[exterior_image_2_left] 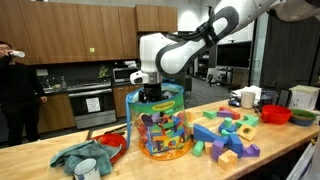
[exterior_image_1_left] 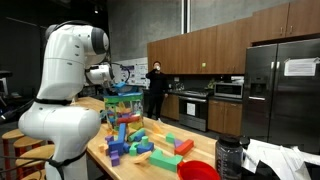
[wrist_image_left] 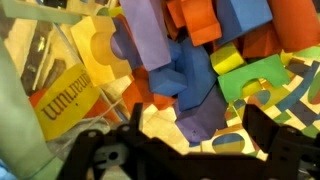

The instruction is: Remove one purple block from the toy bag

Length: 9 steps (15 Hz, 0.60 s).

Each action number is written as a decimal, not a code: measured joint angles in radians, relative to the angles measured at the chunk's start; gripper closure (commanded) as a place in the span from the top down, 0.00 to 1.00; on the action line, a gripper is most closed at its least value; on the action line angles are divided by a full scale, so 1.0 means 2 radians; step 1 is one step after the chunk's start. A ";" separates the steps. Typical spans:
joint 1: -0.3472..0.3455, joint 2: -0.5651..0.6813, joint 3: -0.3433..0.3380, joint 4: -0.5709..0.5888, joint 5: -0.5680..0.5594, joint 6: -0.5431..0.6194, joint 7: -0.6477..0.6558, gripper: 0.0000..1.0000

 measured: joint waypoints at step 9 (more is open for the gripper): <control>0.007 0.034 -0.002 -0.026 -0.112 0.066 0.035 1.00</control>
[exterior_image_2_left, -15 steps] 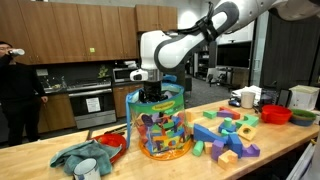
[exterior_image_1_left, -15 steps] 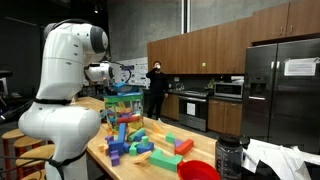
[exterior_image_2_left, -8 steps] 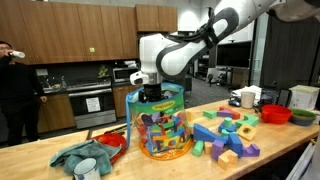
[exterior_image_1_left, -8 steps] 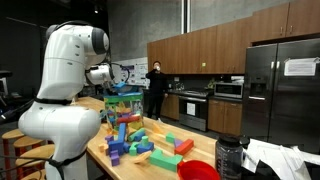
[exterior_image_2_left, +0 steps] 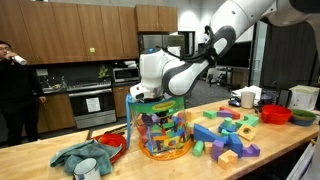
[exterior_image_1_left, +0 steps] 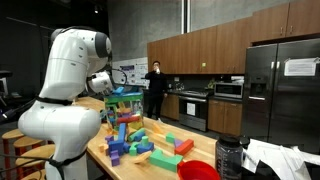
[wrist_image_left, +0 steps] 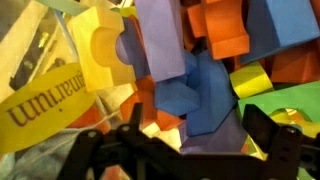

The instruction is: Remove one purple block from the toy bag

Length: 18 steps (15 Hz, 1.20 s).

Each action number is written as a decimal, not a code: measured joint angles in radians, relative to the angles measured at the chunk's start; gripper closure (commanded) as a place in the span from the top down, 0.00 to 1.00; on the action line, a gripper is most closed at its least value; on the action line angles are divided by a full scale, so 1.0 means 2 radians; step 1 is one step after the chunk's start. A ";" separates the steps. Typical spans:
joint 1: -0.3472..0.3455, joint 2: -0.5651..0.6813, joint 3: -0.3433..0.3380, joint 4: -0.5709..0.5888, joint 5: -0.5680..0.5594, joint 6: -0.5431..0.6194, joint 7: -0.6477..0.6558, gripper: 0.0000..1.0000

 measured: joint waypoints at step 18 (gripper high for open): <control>-0.001 0.008 0.015 -0.013 0.136 -0.065 -0.007 1.00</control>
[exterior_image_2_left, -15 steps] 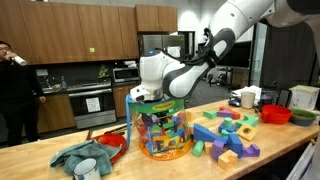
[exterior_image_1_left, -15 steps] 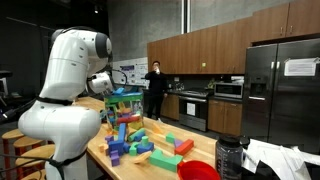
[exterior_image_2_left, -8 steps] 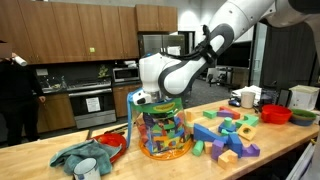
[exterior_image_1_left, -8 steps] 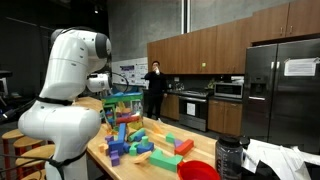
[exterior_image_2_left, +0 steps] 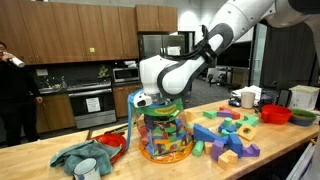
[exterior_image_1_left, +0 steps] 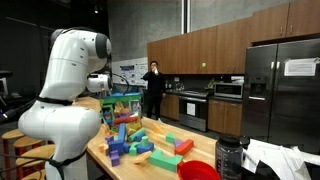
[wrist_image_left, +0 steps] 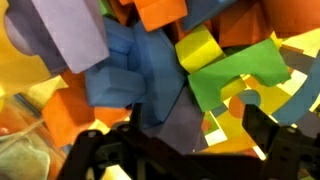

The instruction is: Remove one purple block from the toy bag

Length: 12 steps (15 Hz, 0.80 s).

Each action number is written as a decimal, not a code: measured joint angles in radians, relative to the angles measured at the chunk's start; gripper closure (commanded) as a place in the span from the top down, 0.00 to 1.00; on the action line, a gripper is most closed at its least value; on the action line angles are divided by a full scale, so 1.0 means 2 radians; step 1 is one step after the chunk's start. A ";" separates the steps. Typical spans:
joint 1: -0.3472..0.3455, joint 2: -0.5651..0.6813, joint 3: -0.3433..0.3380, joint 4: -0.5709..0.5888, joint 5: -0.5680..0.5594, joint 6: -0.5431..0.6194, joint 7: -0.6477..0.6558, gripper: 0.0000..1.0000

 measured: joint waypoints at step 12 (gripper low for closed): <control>-0.012 0.001 0.012 0.010 0.137 0.066 0.017 1.00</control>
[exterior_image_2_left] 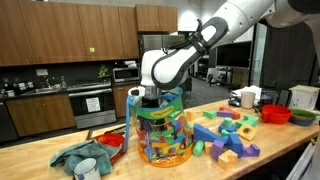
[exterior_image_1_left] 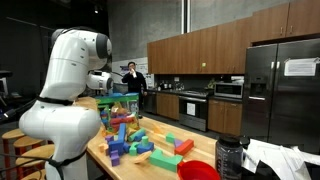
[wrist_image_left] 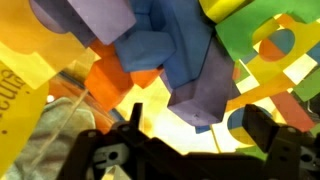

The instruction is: Remove one purple block from the toy bag

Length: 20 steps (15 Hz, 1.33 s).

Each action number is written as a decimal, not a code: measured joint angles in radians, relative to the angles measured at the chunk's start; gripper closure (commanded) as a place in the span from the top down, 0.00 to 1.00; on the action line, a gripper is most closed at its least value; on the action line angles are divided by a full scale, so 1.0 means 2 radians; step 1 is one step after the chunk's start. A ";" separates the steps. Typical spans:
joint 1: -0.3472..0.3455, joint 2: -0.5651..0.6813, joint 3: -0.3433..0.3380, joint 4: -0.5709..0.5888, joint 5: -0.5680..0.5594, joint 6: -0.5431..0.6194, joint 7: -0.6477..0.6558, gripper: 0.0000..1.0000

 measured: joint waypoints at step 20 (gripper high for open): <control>0.007 0.003 0.016 -0.026 0.006 0.001 0.038 0.30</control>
